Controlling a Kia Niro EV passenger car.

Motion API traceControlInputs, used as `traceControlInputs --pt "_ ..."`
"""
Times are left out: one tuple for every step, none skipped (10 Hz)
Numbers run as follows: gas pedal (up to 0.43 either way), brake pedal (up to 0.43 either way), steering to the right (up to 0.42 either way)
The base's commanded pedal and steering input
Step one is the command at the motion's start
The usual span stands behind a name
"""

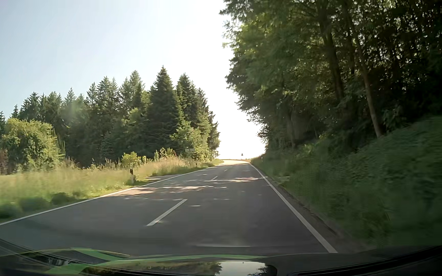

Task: Follow the waypoints while adhering to traffic rules and regulations

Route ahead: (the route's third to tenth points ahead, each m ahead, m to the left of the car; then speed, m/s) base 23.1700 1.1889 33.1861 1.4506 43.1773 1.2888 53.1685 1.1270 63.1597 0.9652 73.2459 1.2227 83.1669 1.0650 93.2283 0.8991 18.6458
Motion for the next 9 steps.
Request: traceControlInputs --pt "0.358 0.0 0.002" --pt "0.35 0.0 0.002" --pt "0.35 0.0 0.002" --pt "0.339 0.0 0.002" --pt "0.339 0.0 0.002" --pt "0.35 0.0 0.002" --pt "0.35 0.0 0.002" --pt "0.35 0.0 0.001" --pt "0.358 0.0 0.001"
